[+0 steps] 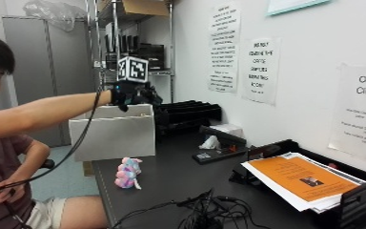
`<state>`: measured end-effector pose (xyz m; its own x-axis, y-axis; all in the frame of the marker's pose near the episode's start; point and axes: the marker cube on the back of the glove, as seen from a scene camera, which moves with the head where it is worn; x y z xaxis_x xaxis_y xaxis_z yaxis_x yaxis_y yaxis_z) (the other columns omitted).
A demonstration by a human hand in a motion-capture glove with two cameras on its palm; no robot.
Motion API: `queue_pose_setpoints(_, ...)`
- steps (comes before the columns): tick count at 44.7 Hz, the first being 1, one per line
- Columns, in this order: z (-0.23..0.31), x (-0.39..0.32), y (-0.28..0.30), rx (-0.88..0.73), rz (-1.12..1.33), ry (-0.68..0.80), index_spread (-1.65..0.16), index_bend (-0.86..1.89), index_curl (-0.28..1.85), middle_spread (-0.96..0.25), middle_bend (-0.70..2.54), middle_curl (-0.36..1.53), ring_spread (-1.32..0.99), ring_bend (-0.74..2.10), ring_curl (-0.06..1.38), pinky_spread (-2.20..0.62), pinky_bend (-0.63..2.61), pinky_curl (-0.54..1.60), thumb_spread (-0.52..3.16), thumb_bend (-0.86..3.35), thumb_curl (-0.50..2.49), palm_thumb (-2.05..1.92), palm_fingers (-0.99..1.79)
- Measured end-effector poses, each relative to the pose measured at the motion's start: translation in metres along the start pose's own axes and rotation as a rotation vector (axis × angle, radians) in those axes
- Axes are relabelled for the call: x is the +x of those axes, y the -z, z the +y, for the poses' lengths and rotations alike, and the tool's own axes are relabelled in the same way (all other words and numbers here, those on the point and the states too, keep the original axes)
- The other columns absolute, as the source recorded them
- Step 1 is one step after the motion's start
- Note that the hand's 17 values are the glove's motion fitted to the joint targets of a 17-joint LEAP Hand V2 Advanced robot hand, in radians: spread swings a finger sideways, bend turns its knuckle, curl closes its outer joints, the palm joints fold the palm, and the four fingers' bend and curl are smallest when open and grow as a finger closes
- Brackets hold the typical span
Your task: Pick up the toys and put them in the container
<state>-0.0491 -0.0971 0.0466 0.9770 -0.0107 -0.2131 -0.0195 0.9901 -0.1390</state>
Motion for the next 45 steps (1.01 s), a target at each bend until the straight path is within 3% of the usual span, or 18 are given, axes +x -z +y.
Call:
queue_pose_setpoints(7,0.011,-0.011,-0.12,-0.055,-0.049,0.029,-0.18,0.06,0.2,0.03,0.15,0.3,0.05,0.37,0.36,0.06,0.99,0.36,1.2,-0.05,0.36,-0.05,-0.23)
queue_pose_setpoints(14,0.014,-0.047,-0.254,-0.231,-0.101,-0.018,-0.15,0.03,0.17,0.05,0.17,0.3,0.03,0.47,0.38,0.04,1.01,0.37,1.18,-0.05,0.33,-0.06,-0.15)
queue_pose_setpoints(17,0.015,-0.054,-0.283,-0.156,-0.074,-0.053,-0.13,0.0,0.14,0.06,0.17,0.3,0.03,0.52,0.4,0.05,1.08,0.38,1.18,-0.05,0.32,-0.06,-0.14)
queue_pose_setpoints(21,0.016,-0.05,-0.293,-0.004,-0.065,-0.08,-0.1,-0.03,0.1,0.03,0.36,0.36,-0.03,0.73,0.45,0.01,1.08,0.38,1.17,-0.05,0.31,-0.06,0.12)
queue_pose_setpoints(22,0.015,-0.05,-0.293,0.019,-0.072,-0.08,-0.1,-0.03,0.09,0.04,0.34,0.35,-0.03,0.71,0.43,0.02,1.1,0.37,1.16,-0.05,0.31,-0.06,0.03)
queue_pose_setpoints(23,0.013,-0.05,-0.294,0.043,-0.085,-0.079,-0.09,0.02,0.1,0.0,0.43,0.39,-0.07,0.84,0.48,-0.01,1.07,0.37,1.16,-0.05,0.31,-0.05,0.22)
queue_pose_setpoints(30,-0.002,-0.044,-0.296,0.245,-0.208,-0.068,-0.12,0.19,0.11,-0.14,0.67,0.47,-0.21,1.07,0.51,-0.14,0.94,0.31,1.18,-0.01,0.31,0.01,0.64)
queue_pose_setpoints(31,-0.004,-0.042,-0.296,0.26,-0.218,-0.068,-0.13,0.25,0.14,-0.16,0.75,0.51,-0.23,1.14,0.54,-0.16,0.93,0.32,1.22,0.03,0.32,0.07,0.81)
queue_pose_setpoints(32,-0.006,-0.04,-0.296,0.269,-0.226,-0.068,-0.14,0.23,0.13,-0.18,0.75,0.5,-0.24,1.15,0.54,-0.17,0.9,0.3,1.21,0.01,0.32,0.05,0.79)
queue_pose_setpoints(40,-0.025,-0.033,-0.285,0.136,-0.349,-0.052,-0.2,0.42,0.21,-0.24,0.99,0.64,-0.3,1.28,0.62,-0.3,0.98,0.38,1.13,0.16,0.46,0.4,1.2)
queue_pose_setpoints(45,-0.027,-0.027,-0.252,0.074,-0.367,-0.01,-0.24,0.64,0.29,-0.24,1.11,0.72,-0.32,1.27,0.65,-0.34,1.01,0.41,1.03,0.18,0.53,0.48,1.23)
